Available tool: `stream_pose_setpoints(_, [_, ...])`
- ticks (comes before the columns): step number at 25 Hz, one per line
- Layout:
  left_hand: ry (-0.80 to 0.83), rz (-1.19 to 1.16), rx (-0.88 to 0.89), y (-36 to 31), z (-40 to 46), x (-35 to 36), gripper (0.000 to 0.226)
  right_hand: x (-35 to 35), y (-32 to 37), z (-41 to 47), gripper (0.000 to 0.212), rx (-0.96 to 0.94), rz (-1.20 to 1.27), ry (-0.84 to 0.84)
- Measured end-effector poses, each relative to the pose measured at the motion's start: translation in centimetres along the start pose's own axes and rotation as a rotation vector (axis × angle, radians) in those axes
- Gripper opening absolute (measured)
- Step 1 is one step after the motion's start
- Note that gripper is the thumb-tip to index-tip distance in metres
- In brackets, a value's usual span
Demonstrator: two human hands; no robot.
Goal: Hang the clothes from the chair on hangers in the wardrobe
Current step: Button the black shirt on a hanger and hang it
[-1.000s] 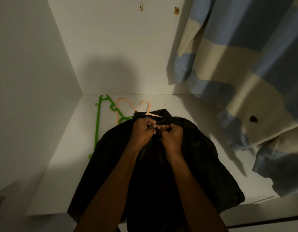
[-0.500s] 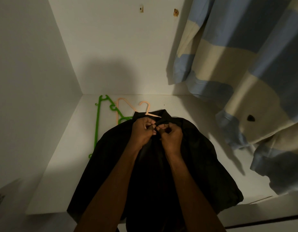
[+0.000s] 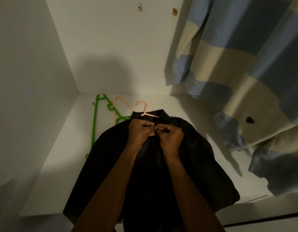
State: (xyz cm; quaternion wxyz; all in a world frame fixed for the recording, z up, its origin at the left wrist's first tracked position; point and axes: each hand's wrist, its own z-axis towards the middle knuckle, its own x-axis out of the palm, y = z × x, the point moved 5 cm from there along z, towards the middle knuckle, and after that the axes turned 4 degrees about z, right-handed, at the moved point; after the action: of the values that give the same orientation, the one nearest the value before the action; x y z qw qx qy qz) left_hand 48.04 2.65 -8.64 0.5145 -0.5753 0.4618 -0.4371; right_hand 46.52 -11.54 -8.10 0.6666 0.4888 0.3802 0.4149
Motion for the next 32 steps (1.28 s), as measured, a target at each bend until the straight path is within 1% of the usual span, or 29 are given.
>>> stream_pose_setpoints(6, [-0.032,-0.017,0.001,-0.2,-0.3,0.0,0.009,0.1,0.4,-0.1,0.017,-0.022,-0.023,0.016])
stream_pose_setpoints(10, [-0.003,-0.042,-0.075,-0.2,0.0,-0.1,0.014,-0.1,0.4,-0.1,0.020,0.016,0.005,0.017])
stream_pose_setpoints(12, [-0.002,-0.031,-0.081,-0.3,-0.1,-0.1,0.010,-0.2,0.4,-0.2,0.020,0.012,0.016,0.005])
stream_pose_setpoints(14, [-0.012,-0.007,-0.050,-0.5,-0.2,0.1,0.008,-0.2,0.5,-0.4,0.020,0.005,0.019,-0.014])
stream_pose_setpoints(16, [-0.017,0.009,0.007,-0.8,-0.3,0.1,0.010,-0.2,0.5,-0.4,0.020,0.000,0.053,-0.004])
stream_pose_setpoints(18, [-0.013,0.005,0.034,-1.3,-0.3,-0.3,0.018,-0.2,0.4,-0.3,0.021,0.020,0.102,0.017])
stream_pose_setpoints(20, [0.003,-0.027,0.024,-1.4,-0.3,-0.6,0.031,-0.2,0.2,-0.3,0.021,0.062,0.142,0.038])
stream_pose_setpoints(21, [0.018,-0.031,0.025,-1.4,-0.3,-0.7,0.034,-0.2,0.1,-0.3,0.021,0.090,0.164,0.046])
stream_pose_setpoints(22, [0.028,-0.021,0.033,-1.4,-0.4,-0.7,0.034,-0.2,-0.2,-0.2,0.021,0.122,0.186,0.051])
stream_pose_setpoints(24, [0.022,0.060,0.091,-1.3,-0.3,-0.8,0.027,-0.1,-0.5,-0.1,0.021,0.162,0.214,0.059])
stream_pose_setpoints(27, [-0.042,0.274,0.215,-1.4,0.0,-0.5,0.022,-0.2,-0.6,-0.1,0.021,0.145,0.205,0.036])
stream_pose_setpoints(29, [-0.076,0.358,0.238,-1.6,0.1,-0.4,0.023,-0.3,-0.6,0.0,0.024,0.125,0.197,0.022])
stream_pose_setpoints(30, [-0.075,0.349,0.230,-1.6,0.1,-0.4,0.023,-0.3,-0.6,0.0,0.025,0.120,0.196,0.026])
stream_pose_setpoints(32, [-0.039,0.237,0.176,-1.4,0.1,-0.4,0.023,-0.1,-0.6,0.1,0.025,0.114,0.204,0.053])
